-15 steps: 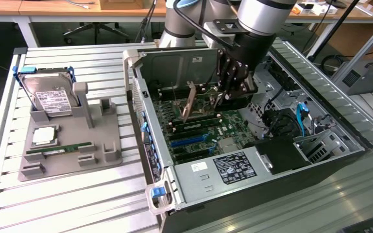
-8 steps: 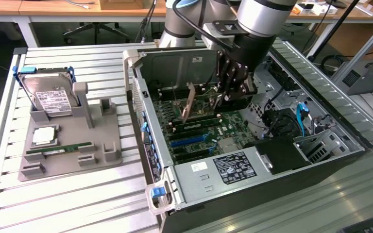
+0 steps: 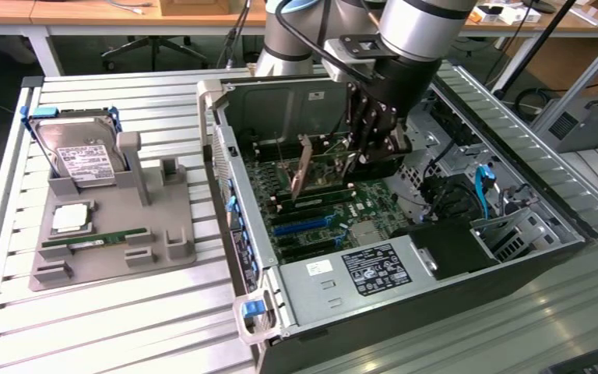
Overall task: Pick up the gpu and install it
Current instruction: 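Insert the gpu into the slot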
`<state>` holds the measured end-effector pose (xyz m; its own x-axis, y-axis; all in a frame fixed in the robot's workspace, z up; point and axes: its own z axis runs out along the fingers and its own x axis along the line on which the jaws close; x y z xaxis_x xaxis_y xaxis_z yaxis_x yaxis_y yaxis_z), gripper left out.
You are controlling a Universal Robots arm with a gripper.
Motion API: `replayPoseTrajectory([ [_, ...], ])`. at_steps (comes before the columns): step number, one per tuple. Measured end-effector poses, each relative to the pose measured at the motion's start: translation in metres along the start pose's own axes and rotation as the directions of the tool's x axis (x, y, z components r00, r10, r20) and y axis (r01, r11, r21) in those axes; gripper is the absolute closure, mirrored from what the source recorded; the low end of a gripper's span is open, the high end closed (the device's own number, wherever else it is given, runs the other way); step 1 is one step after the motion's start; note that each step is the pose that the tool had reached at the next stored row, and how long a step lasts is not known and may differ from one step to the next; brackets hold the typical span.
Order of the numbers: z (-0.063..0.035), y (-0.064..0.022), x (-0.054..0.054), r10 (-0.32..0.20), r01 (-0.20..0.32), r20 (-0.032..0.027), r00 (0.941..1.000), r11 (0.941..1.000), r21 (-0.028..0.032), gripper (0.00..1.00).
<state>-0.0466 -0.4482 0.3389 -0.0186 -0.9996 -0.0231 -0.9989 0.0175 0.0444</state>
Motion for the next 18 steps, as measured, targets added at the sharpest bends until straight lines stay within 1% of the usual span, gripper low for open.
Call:
replayPoseTrajectory([
  [18,0.0019,0.0039,0.0033,0.0,0.0,-0.0001,1.0,1.0,0.0,0.73],
])
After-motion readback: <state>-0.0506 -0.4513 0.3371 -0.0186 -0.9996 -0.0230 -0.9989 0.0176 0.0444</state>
